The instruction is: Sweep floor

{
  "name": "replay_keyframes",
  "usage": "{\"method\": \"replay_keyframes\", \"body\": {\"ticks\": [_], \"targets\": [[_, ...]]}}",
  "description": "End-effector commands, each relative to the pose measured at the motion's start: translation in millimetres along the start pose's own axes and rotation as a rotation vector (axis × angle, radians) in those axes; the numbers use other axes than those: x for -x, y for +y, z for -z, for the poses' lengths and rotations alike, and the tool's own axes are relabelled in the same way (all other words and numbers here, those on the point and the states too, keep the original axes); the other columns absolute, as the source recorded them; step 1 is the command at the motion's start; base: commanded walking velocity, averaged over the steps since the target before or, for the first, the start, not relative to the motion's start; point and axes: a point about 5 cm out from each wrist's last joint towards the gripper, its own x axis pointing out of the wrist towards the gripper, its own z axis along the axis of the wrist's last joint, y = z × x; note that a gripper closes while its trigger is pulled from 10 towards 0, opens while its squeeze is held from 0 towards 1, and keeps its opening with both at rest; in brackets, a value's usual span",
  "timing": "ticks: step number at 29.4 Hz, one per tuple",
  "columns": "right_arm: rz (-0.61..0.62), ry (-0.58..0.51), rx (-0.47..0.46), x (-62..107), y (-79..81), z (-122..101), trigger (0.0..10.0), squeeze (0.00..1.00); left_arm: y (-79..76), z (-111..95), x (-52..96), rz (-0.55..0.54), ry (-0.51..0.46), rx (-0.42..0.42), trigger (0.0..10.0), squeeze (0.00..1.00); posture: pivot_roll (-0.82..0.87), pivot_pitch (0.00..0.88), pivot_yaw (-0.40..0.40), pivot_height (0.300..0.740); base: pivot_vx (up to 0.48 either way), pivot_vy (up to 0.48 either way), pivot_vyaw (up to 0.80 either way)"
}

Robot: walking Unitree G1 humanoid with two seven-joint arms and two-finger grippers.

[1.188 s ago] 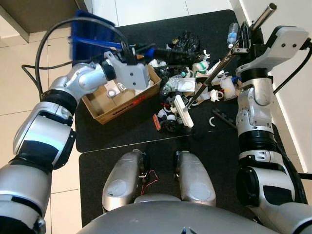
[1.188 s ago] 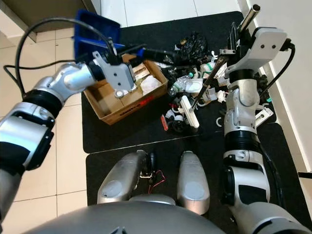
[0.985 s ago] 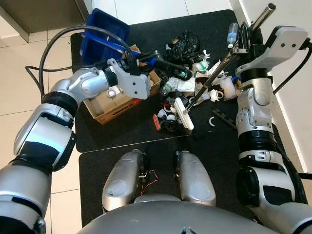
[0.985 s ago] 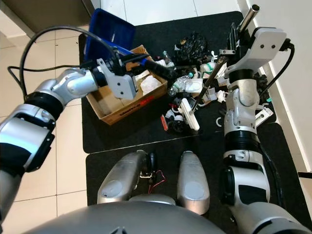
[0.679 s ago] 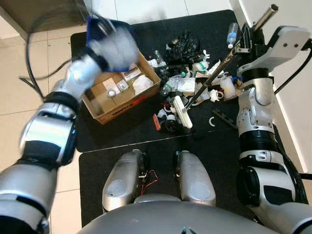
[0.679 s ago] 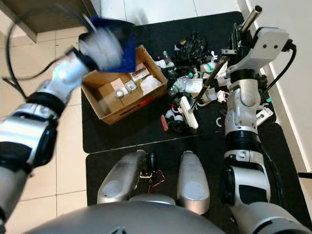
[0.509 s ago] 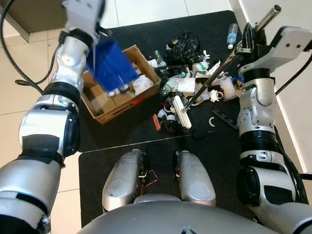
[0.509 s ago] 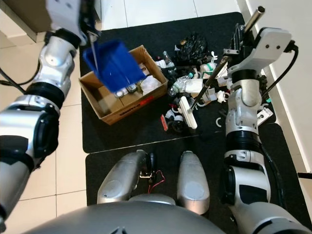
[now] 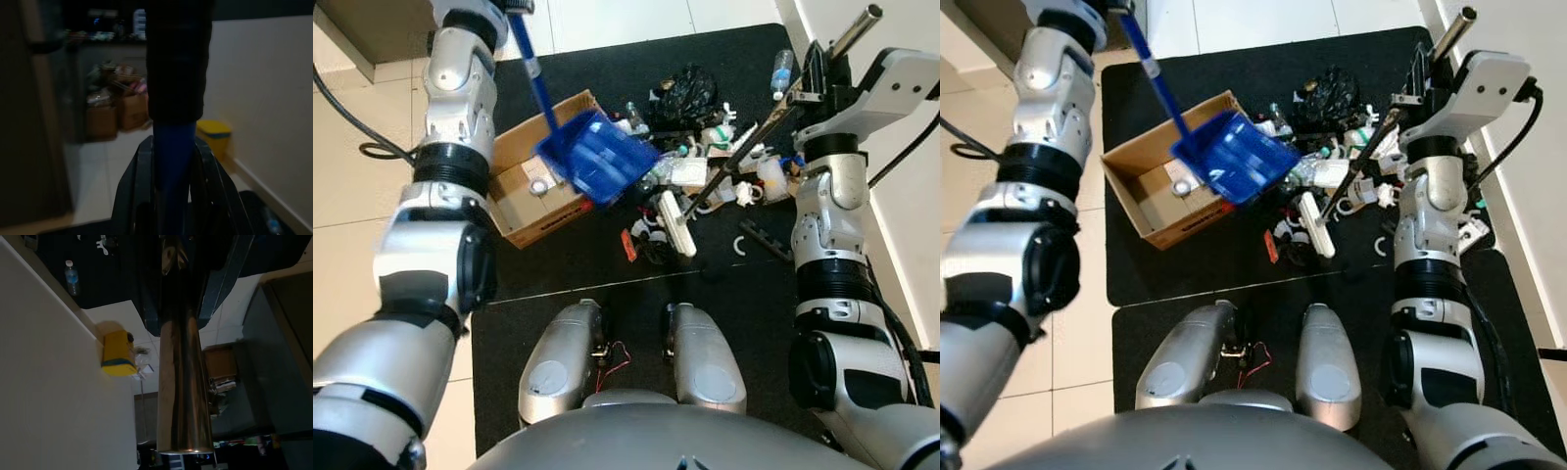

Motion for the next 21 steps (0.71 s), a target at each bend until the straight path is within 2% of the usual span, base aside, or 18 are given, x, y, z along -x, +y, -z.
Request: {"method": "replay_keyframes", "body": {"ticks": [1,3,4,8,9,11,13,14,16,21], "targets": [[0.000,0.000,-0.005,0.6,-1.6,0.3,10.0,0.00,-8.5,3.7,5.3,0.061,0.019,0.049,10.0,0.00,0.05,0.089,0.051,0.740,0.000,0.000,0.00],[0.008,0.005,-0.004,2.0,-3.9,1.5,10.0,0.00,-20.7,1.7,14.4,0.161,-0.031,0.094,10.0,0.00,0.05,0.089,0.052,0.740,0.000,0.000,0.00],[0.014,0.011,0.000,3.0,-5.4,2.8,10.0,0.00,-26.2,4.8,19.6,0.192,-0.024,0.115,10.0,0.00,0.05,0.086,0.053,0.740,0.000,0.000,0.00],[0.018,0.016,0.005,3.8,-6.7,3.8,10.0,0.00,-30.1,8.1,23.4,0.204,-0.008,0.133,10.0,0.00,0.05,0.086,0.053,0.740,0.000,0.000,0.00],[0.035,0.025,0.027,6.1,-11.7,5.6,10.0,0.00,-40.0,12.5,33.4,0.249,0.016,0.157,10.0,0.00,0.05,0.084,0.053,0.740,0.000,0.000,0.00],[0.042,0.027,0.034,6.8,-13.5,6.0,10.0,0.00,-43.3,13.3,36.7,0.267,0.020,0.164,10.0,0.00,0.05,0.084,0.053,0.740,0.000,0.000,0.00],[0.070,0.021,0.087,8.5,-22.0,3.6,10.0,0.00,-53.4,16.4,47.0,0.311,0.041,0.190,10.0,0.00,0.05,0.084,0.054,0.740,0.000,0.000,0.00],[0.070,0.021,0.087,8.5,-22.0,3.6,10.0,0.00,-53.4,16.4,47.0,0.311,0.041,0.190,10.0,0.00,0.05,0.084,0.054,0.740,0.000,0.000,0.00],[0.110,0.009,0.153,9.4,-32.5,-0.9,10.0,0.00,-60.2,18.6,58.5,0.351,0.072,0.207,10.0,0.00,0.04,0.084,0.055,0.740,0.000,0.000,0.00],[0.150,0.013,0.230,10.7,-43.4,-3.8,10.0,0.00,-64.3,24.9,70.1,0.398,0.126,0.205,10.0,0.00,0.04,0.085,0.055,0.740,0.000,0.000,0.00]]}}
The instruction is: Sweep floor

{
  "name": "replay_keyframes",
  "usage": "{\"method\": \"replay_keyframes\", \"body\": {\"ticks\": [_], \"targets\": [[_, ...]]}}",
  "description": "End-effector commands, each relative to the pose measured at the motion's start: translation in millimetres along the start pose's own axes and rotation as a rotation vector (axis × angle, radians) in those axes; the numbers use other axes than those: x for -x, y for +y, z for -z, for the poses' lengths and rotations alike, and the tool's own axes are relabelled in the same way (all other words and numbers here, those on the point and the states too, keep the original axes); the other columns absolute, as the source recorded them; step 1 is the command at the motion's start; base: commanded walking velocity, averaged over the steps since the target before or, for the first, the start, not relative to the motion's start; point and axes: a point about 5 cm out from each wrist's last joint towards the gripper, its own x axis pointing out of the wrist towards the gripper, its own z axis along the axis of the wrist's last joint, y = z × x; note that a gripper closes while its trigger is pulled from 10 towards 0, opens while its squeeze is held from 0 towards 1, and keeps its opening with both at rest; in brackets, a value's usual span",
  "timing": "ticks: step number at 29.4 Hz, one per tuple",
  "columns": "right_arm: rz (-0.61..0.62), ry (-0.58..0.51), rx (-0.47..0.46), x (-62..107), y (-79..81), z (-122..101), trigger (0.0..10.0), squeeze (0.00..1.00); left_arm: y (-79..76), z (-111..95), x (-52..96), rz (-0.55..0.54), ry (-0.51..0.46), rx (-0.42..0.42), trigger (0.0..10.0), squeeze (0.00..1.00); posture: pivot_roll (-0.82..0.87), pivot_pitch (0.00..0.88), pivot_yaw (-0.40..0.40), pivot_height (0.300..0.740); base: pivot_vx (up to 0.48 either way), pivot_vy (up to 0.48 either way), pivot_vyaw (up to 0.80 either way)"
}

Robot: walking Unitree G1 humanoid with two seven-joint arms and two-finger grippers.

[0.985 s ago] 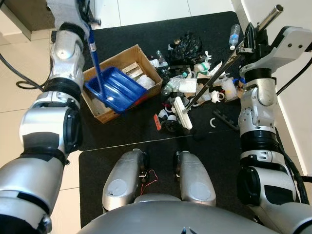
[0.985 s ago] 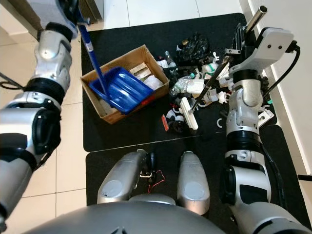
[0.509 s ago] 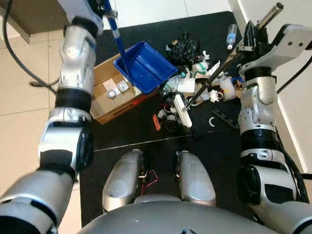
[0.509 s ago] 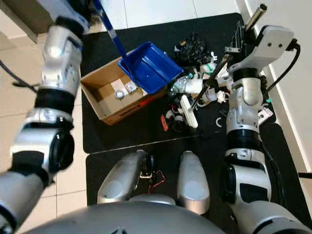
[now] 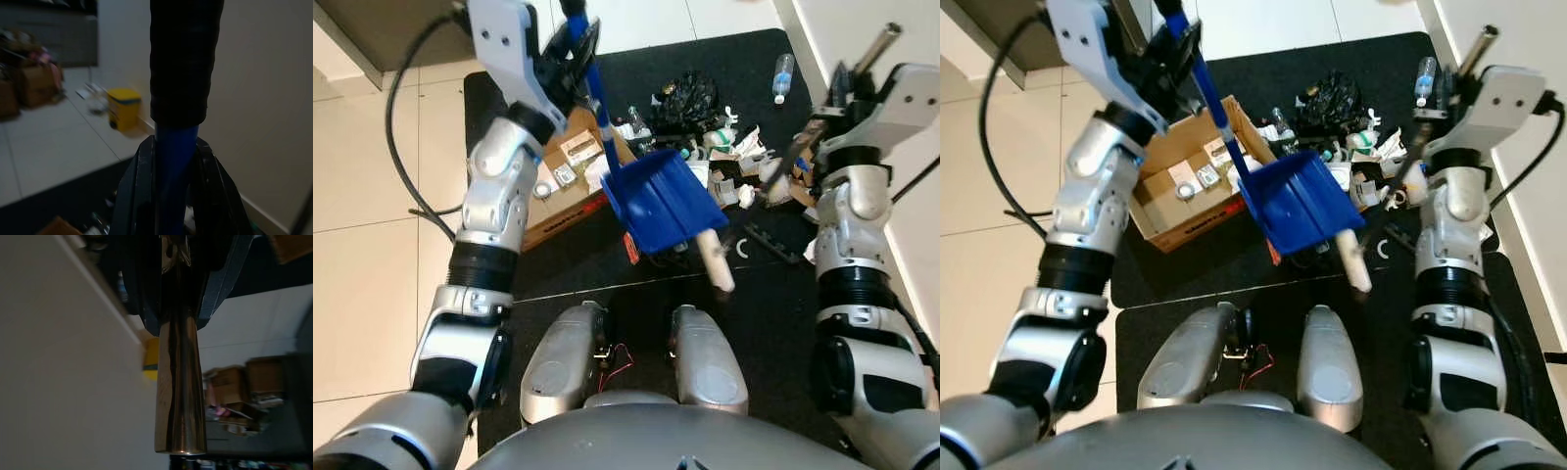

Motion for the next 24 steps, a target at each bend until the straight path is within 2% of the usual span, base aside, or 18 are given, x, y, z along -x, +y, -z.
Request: {"method": "replay_keyframes", "body": {"ticks": [1,3,5,9,12,14,15,21,22,24], "targets": [[0.027,-0.028,0.039,1.3,-6.9,-2.5,10.0,0.00,-5.4,-1.7,2.5,0.033,0.001,0.003,10.0,0.00,0.04,0.084,0.055,0.740,0.000,0.000,0.00],[0.087,-0.008,0.110,5.5,-21.6,1.0,10.0,0.00,-9.3,11.7,14.5,0.060,0.055,-0.010,10.0,0.00,0.04,0.087,0.052,0.740,0.000,0.000,0.00],[0.103,0.001,0.133,7.0,-26.0,2.4,10.0,0.00,-11.1,15.3,18.5,0.072,0.069,-0.016,10.0,0.00,0.04,0.087,0.052,0.740,0.000,0.000,0.00],[0.107,0.045,0.123,14.1,-30.7,12.6,10.0,0.00,-12.3,26.9,29.1,0.076,0.111,-0.032,10.0,0.00,0.04,0.089,0.050,0.740,0.000,0.000,0.00],[0.107,0.096,0.073,24.5,-27.6,28.2,10.0,0.00,-9.5,46.0,48.5,0.055,0.181,-0.090,10.0,0.00,0.04,0.092,0.047,0.740,0.000,0.000,0.00],[0.110,0.106,0.056,26.5,-25.5,32.0,10.0,0.00,-8.0,51.0,54.1,0.047,0.189,-0.092,10.0,0.00,0.04,0.093,0.046,0.740,0.000,0.000,0.00],[0.109,0.123,0.025,28.4,-20.0,37.8,10.0,0.00,-5.5,59.1,62.2,0.042,0.191,-0.132,10.0,0.00,0.05,0.098,0.043,0.740,0.000,0.000,0.00],[0.088,0.131,0.011,26.6,-10.6,40.6,10.0,0.00,-1.1,65.5,66.6,0.024,0.176,-0.161,10.0,0.00,0.05,0.109,0.039,0.740,0.000,0.000,0.00],[0.075,0.124,0.017,24.1,-7.0,39.4,10.0,0.00,1.5,70.3,68.7,0.026,0.191,-0.195,10.0,0.00,0.05,0.133,0.038,0.740,0.000,0.000,0.00],[0.068,0.120,0.019,23.0,-5.8,39.0,10.0,0.00,2.1,72.3,69.8,0.030,0.197,-0.209,10.0,0.00,0.05,0.133,0.038,0.740,0.000,0.000,0.00]]}}
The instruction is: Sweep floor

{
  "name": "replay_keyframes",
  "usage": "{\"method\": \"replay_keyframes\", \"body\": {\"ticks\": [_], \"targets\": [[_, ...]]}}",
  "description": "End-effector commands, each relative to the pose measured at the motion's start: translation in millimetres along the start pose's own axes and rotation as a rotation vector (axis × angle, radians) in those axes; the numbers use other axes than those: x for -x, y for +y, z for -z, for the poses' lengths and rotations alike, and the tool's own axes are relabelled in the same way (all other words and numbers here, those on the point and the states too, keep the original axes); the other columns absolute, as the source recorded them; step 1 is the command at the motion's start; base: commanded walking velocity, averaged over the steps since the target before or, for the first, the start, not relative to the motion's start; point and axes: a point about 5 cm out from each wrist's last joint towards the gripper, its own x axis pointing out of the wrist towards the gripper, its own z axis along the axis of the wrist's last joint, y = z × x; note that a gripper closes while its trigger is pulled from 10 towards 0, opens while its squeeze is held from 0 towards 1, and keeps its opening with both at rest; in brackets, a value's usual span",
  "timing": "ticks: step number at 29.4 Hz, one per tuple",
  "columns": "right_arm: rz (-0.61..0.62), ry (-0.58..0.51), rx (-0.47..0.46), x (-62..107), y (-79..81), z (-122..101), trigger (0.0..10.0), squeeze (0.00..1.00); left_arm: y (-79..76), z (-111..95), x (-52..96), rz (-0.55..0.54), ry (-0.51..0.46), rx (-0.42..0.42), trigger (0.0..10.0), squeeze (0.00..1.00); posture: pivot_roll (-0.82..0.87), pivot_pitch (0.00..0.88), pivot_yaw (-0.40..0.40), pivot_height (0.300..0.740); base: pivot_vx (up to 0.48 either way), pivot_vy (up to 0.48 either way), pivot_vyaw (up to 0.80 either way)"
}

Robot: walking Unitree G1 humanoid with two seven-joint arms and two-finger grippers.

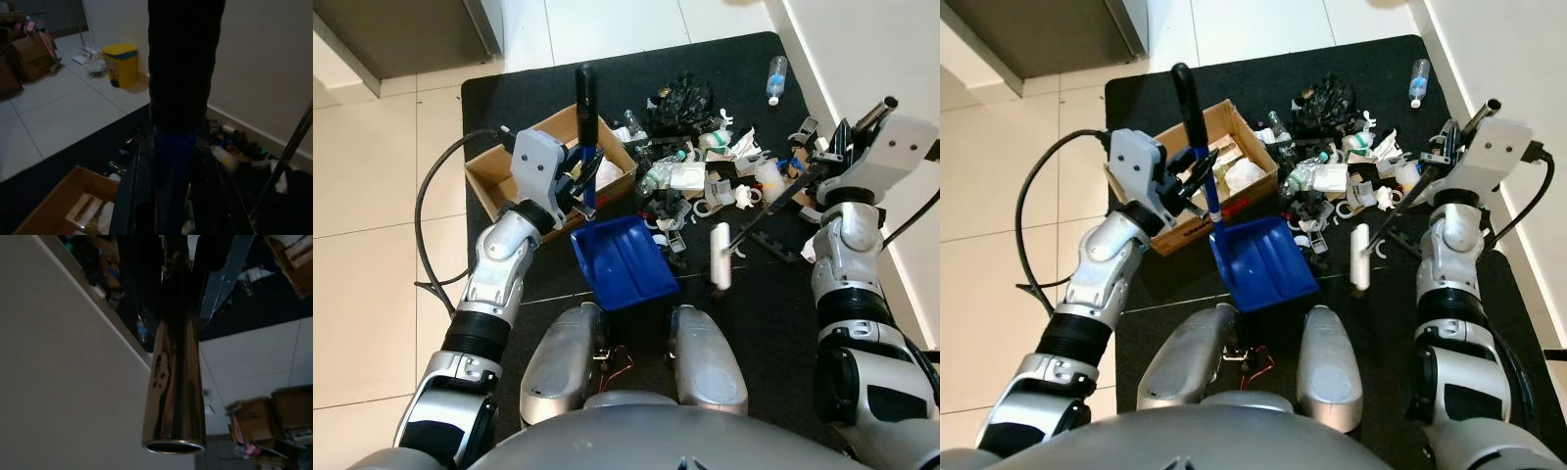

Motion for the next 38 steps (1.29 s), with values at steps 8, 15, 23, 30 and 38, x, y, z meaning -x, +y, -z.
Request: {"method": "replay_keyframes", "body": {"ticks": [8,15,23,30,38], "targets": [[-0.091,-0.099,0.003,-13.7,19.0,-20.6,10.0,0.00,15.8,17.9,8.5,-0.020,0.061,-0.153,10.0,0.00,0.04,0.195,0.036,0.740,0.000,0.000,0.00],[-0.189,-0.155,-0.035,-25.2,33.0,-38.5,10.0,0.00,23.1,18.5,9.2,-0.050,0.036,-0.250,10.0,0.00,0.03,0.225,0.033,0.740,0.000,0.000,0.00],[-0.278,-0.182,-0.034,-34.4,49.8,-51.8,10.0,0.00,18.0,13.1,-1.7,-0.044,-0.026,-0.267,10.0,0.00,0.02,0.257,0.030,0.740,0.000,0.000,0.00],[-0.310,-0.179,-0.029,-36.1,54.6,-53.5,10.0,0.00,3.7,18.0,-8.2,0.006,-0.035,-0.292,10.0,0.00,-0.01,0.257,0.025,0.740,0.000,0.000,0.00],[-0.322,-0.195,-0.037,-40.0,51.8,-60.3,10.0,0.00,-20.9,29.8,-6.3,0.129,-0.036,-0.387,10.0,0.00,-0.04,0.269,0.023,0.740,0.000,0.000,0.00]]}}
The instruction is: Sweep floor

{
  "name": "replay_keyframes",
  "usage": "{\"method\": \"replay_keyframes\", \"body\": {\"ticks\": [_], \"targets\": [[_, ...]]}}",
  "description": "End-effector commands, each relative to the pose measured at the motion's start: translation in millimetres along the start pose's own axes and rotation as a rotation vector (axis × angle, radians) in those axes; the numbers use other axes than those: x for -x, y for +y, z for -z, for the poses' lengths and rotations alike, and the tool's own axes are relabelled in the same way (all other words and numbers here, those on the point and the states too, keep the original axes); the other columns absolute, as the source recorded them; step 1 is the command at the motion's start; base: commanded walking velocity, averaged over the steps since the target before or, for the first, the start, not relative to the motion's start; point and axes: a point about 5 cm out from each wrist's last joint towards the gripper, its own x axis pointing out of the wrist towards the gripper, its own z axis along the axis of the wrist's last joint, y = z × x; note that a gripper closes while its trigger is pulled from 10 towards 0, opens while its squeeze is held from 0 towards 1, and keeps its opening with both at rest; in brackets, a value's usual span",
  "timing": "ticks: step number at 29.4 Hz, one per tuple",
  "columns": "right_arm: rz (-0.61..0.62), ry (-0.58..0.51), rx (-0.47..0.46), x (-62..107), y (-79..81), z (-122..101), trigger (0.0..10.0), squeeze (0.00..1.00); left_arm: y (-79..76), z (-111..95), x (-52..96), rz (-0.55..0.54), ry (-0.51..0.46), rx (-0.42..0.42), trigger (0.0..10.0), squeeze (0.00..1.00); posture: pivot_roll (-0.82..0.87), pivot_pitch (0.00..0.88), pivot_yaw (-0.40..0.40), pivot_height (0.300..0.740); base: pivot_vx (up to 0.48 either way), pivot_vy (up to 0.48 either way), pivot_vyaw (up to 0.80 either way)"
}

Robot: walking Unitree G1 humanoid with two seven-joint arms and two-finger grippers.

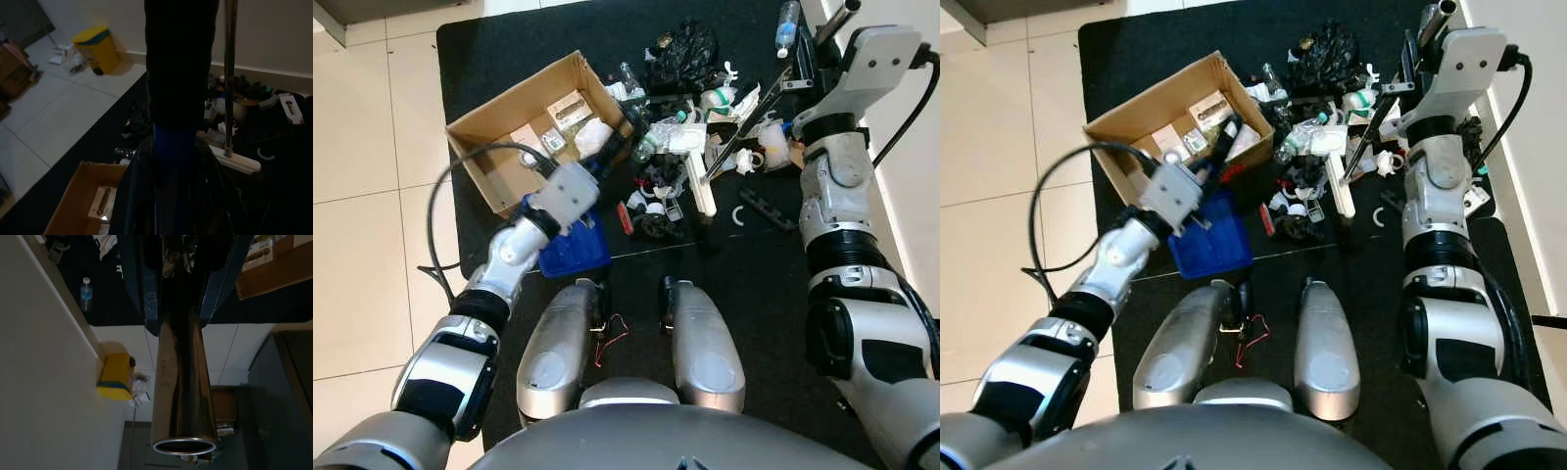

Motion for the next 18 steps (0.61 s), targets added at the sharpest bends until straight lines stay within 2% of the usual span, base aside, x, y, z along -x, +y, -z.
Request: {"method": "replay_keyframes", "body": {"ticks": [1,8,11,18], "targets": [[-0.004,0.000,0.001,-1.2,-2.1,-1.6,10.0,0.00,-10.2,-1.9,-0.1,0.022,-0.031,-0.025,10.0,0.00,-0.04,0.271,0.022,0.740,0.000,0.000,0.00],[0.000,0.016,-0.014,-1.4,-4.1,-0.5,10.0,0.00,-18.3,-7.0,-7.6,0.025,-0.060,-0.060,10.0,0.00,-0.05,0.272,0.020,0.740,0.000,0.000,0.00],[-0.005,0.040,-0.014,0.0,-6.2,2.3,10.0,0.00,-26.3,-13.0,-20.1,0.012,-0.083,-0.076,10.0,0.00,-0.07,0.274,0.016,0.740,0.000,0.000,0.00],[0.017,0.066,-0.014,2.1,-10.0,5.6,10.0,0.00,-26.8,-19.2,-29.2,-0.022,-0.102,-0.064,10.0,0.00,-0.08,0.274,0.016,0.740,0.000,0.000,0.00]]}}
